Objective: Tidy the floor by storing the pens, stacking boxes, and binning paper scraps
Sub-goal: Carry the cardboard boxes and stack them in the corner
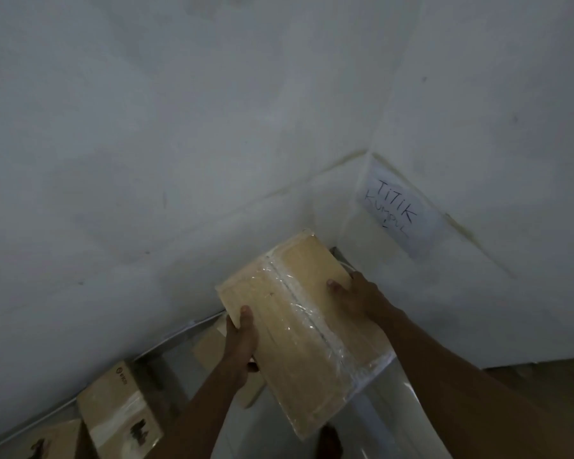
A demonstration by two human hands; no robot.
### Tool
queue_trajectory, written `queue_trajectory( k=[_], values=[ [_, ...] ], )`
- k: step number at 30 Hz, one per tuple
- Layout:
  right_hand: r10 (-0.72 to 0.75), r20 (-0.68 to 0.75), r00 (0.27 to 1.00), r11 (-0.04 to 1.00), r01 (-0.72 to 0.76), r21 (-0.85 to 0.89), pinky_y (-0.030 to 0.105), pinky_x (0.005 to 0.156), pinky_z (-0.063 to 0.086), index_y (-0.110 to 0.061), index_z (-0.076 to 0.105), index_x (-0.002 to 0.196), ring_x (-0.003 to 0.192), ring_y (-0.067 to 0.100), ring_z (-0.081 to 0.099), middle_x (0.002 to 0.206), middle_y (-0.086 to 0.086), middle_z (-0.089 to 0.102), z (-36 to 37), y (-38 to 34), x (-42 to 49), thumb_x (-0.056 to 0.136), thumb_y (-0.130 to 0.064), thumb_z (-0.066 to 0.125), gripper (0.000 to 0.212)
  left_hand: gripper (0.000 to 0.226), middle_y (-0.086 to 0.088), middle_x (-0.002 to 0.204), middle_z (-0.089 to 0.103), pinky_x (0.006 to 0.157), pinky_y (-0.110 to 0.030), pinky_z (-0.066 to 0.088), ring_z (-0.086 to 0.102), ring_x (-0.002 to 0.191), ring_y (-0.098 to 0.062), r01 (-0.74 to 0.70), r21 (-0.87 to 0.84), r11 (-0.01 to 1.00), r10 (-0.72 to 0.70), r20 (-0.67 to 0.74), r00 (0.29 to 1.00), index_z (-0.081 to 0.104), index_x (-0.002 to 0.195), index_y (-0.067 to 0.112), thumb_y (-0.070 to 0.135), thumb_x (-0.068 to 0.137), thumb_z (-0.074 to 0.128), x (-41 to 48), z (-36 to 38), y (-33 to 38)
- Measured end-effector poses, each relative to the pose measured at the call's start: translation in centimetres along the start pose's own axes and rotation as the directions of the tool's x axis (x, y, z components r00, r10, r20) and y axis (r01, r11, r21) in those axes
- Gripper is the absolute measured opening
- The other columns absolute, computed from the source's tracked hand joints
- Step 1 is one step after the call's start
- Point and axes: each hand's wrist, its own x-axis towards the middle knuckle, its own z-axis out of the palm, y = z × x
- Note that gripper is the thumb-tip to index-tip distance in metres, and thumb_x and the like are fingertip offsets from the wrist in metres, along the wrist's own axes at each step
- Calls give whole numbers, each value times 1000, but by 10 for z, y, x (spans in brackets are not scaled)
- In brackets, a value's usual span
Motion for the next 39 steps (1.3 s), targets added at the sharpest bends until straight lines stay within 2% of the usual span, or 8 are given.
queue_trajectory(
  k=[3,8,17,24,29,33,36,39],
  values=[
    [39,-22,999,999,-39,-31,29,81,36,-5,36,136,116,32,53,131,17,52,-20,29,24,91,-54,52,68,56,-4,127,53,70,-46,53,57,98,-32,-5,-14,1000,5,27,1000,30,138,37,64,90,38,12,39,-7],
    [93,9,996,994,-92,-58,37,88,46,-6,37,133,109,33,57,125,17,55,-30,63,51,90,-57,51,68,50,0,122,54,61,-40,52,58,95,-25,-2,-10,1000,3,64,998,33,133,40,64,89,38,30,73,-23],
    [150,-23,988,987,-151,-61,33,81,48,-9,39,130,106,28,59,121,11,57,-17,99,105,86,-59,57,69,53,-1,119,51,67,-45,53,55,97,-30,109,23,994,-109,39,993,30,139,42,62,90,38,101,110,-38],
    [178,9,984,984,-178,-13,32,79,46,-11,42,125,103,27,58,119,10,57,7,137,155,84,-57,61,65,59,-7,141,45,84,-49,49,51,107,-29,93,59,994,-96,41,995,28,145,35,59,92,37,156,129,-50],
    [175,20,984,985,-175,-2,30,78,43,-12,41,129,107,28,58,121,9,57,18,159,186,84,-57,61,67,61,-5,140,44,65,-34,48,51,89,-20,104,55,993,-108,60,992,25,146,36,59,91,37,183,143,-63],
    [148,12,989,989,-148,-23,35,84,49,-11,43,128,107,28,59,116,8,57,24,179,211,86,-56,59,64,65,-8,135,48,76,-45,49,51,97,-27,160,46,986,-161,20,987,23,147,36,64,90,36,209,160,-76],
    [131,0,991,985,-130,-110,42,92,48,-10,40,130,110,31,58,123,12,56,32,195,233,87,-57,56,66,66,-7,122,50,75,-43,50,52,96,-28,197,37,980,-197,-1,980,25,147,33,64,90,37,231,174,-83],
    [132,-10,991,981,-132,-142,41,91,48,-9,39,130,109,32,58,123,14,56,39,213,260,88,-56,55,64,63,-9,132,48,75,-42,49,51,99,-26,146,21,989,-147,38,988,24,147,33,60,91,37,255,188,-93]
  ],
)
